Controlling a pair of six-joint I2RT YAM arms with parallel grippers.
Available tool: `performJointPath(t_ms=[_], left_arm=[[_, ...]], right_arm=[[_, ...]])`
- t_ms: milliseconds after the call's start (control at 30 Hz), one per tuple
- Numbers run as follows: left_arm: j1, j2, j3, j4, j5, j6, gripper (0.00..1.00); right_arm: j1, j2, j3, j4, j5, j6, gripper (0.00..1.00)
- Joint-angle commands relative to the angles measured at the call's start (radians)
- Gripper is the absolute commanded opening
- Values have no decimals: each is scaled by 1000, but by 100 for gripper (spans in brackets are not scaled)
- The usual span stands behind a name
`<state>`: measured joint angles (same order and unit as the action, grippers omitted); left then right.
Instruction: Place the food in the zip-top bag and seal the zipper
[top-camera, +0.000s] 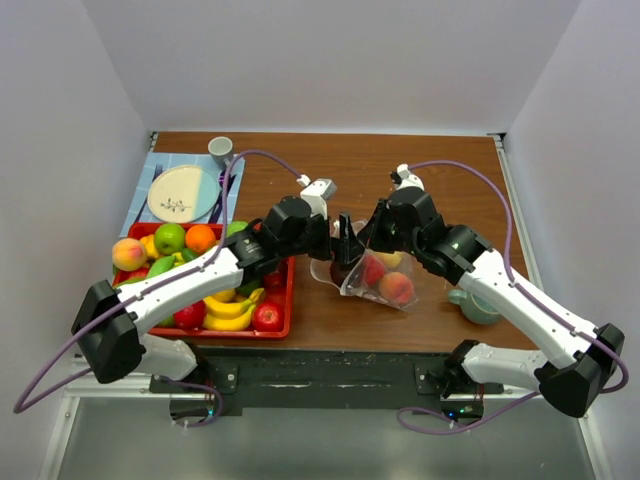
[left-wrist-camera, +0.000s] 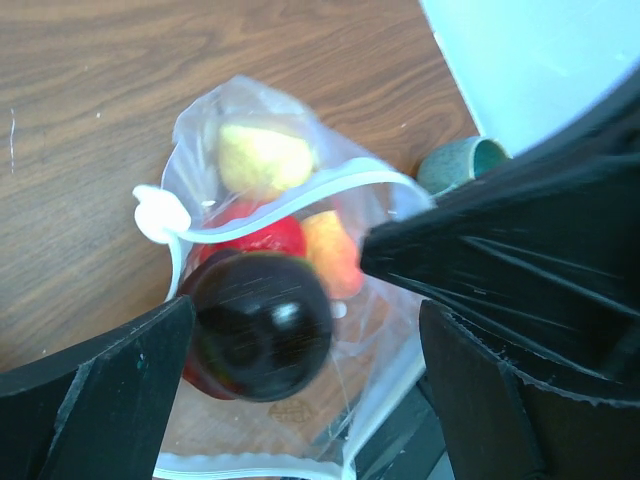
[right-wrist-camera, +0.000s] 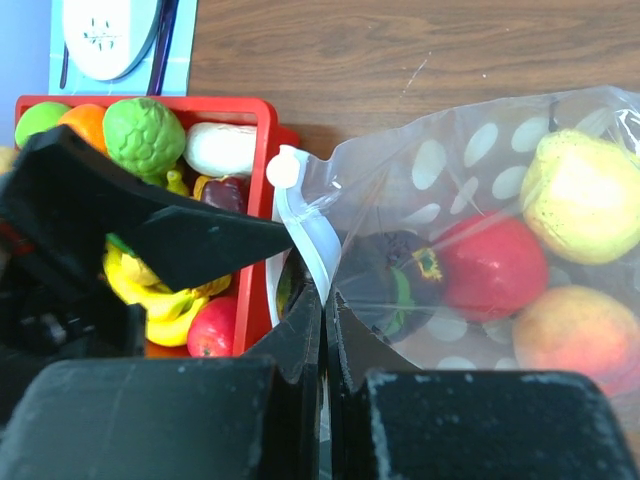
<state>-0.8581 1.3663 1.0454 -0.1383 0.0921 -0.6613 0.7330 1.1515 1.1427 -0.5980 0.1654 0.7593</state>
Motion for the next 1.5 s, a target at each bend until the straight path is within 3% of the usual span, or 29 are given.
performJointPath(t_ms=[0,133,433,467,567,700,800,1000,1100,1200,1333,1467], left_arm=[[-2,-50,33,10,-11,26,100],[-2,-58,25,8,-22,23,97],[-2,-39,30,3,-26,22,74],[-2,-39,33,-1,-31,23,68],[-2,-38,38,-17,-46,26,64],[-2,-62,62,-44,-78,35,65],[-2,-101,132,-95,-119,66,78],[-1,-177,272,-271,-277,82,82],[1,-222,285,-380,-403,60,79],[11,-260,243,-448,-486,23,63],[27,-300,159,-478,-496,8,56],[28,-343,82,-462,-453,-1,55]], right_arm=[[3,-1,35,33,-7,9,0],[3,-3,38,35,-6,9,0],[2,-1,68,32,-41,17,0],[2,-6,69,40,-50,21,0],[2,-13,71,64,-66,41,0],[2,-1,95,63,-79,57,0],[2,7,97,69,-86,61,0],[-6,7,138,61,-73,61,0],[-9,-3,144,61,-66,64,0],[-9,-12,137,70,-69,72,0],[-7,-21,134,86,-86,80,0],[-9,-32,143,87,-96,81,0]])
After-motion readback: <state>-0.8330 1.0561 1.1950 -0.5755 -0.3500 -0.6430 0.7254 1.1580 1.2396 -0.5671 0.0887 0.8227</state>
